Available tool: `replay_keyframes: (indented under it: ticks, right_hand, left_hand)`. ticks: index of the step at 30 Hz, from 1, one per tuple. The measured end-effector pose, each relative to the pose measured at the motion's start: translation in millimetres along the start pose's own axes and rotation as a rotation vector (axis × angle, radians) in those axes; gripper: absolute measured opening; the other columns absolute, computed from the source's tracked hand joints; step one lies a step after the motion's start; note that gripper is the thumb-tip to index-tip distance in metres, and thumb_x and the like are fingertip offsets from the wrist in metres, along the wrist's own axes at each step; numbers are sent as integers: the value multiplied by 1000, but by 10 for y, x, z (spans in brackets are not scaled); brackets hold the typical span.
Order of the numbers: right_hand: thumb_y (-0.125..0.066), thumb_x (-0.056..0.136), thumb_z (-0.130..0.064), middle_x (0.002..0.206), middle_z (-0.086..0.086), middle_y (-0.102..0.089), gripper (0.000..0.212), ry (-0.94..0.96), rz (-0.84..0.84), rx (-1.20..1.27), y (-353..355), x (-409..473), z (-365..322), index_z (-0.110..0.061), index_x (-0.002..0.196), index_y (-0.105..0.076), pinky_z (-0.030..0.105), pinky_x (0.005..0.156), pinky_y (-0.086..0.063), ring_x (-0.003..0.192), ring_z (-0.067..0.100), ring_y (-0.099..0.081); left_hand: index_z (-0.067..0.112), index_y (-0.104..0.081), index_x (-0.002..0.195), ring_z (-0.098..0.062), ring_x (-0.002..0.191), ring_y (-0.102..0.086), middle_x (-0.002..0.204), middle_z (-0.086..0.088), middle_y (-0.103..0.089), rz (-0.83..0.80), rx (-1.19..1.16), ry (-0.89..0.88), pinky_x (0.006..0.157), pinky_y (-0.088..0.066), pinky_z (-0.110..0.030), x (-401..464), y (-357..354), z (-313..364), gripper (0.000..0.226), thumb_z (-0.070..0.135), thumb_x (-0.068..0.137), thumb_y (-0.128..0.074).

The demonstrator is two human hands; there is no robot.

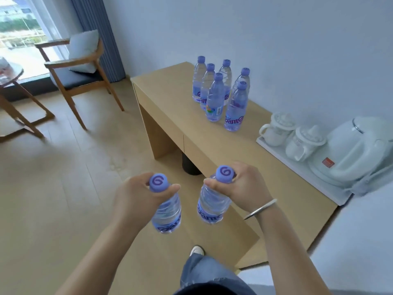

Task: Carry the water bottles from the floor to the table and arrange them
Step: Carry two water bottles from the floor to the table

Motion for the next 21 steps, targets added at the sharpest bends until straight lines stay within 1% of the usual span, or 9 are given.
replay_keyframes:
  ticks: [2,5,7,9,12,15,16,18,21]
  right_hand:
    - [-74,63,-51,71,16,-57,44,-14,33,16,23,375,-7,-9,65,-65,43,64,-49,68,27,-54]
    - [-75,65,-48,76,10,-65,25,-47,80,67,54,854,16,-23,65,-70,43,69,-50,74,23,-59]
    - [-76,67,-44,76,7,-66,23,-75,112,75,67,1110,47,-21,68,-72,41,70,-50,74,21,-60]
    - [-76,68,-42,77,4,-64,22,-101,134,57,60,1319,91,-21,71,-74,38,69,-49,74,20,-59]
    - [-75,67,-46,81,10,-62,32,-155,182,30,56,1600,196,-15,76,-73,41,72,-50,76,24,-59]
    - [-76,65,-49,79,13,-61,48,-214,244,9,38,1876,271,-3,77,-66,42,71,-50,75,27,-59]
    - [-77,65,-48,77,12,-60,49,-228,277,0,31,1964,282,-3,74,-62,41,69,-49,73,27,-58]
    - [-79,64,-47,72,10,-57,47,-258,351,-16,8,2127,282,-6,66,-56,39,65,-47,68,26,-55]
    - [-80,63,-45,62,-4,-45,45,-288,447,-53,-60,2378,263,-24,53,-41,28,58,-35,61,19,-46]
  left_hand:
    - [22,-66,64,-16,63,-61,61,4,-64,-6,16,-25,53,-47,-29,400,-40,112,31,50,60,-77]
    - [35,-64,63,-5,62,-60,61,16,-64,24,-18,-57,55,-46,-26,944,-88,239,20,51,60,-77]
    - [41,-63,62,3,67,-59,65,24,-63,30,-51,-72,56,-46,-23,1235,-152,298,16,50,61,-77]
    - [39,-62,61,6,68,-58,69,25,-64,21,-75,-70,56,-45,-19,1464,-224,317,17,48,61,-77]
    - [31,-65,65,1,65,-58,70,17,-66,-2,-105,-58,55,-44,-19,1821,-318,317,21,47,59,-77]
    - [21,-66,67,-12,60,-56,70,-1,-66,-49,-108,-78,57,-46,-27,2217,-419,333,29,45,58,-79]
    - [23,-66,68,-15,62,-58,70,0,-66,-77,-109,-83,58,-48,-30,2357,-459,342,27,45,58,-79]
    - [31,-65,69,-16,67,-61,69,9,-66,-139,-108,-98,63,-51,-34,2638,-535,375,23,45,58,-80]
    - [36,-65,68,-14,69,-62,68,19,-65,-206,-104,-150,65,-51,-35,3068,-650,442,22,45,57,-81]
Point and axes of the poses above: each hand's wrist, its own x-axis towards the middle knuckle, its own y-axis out of the back of the hand, z = x × y, the point moved 4 cm from there along x, towards the middle knuckle
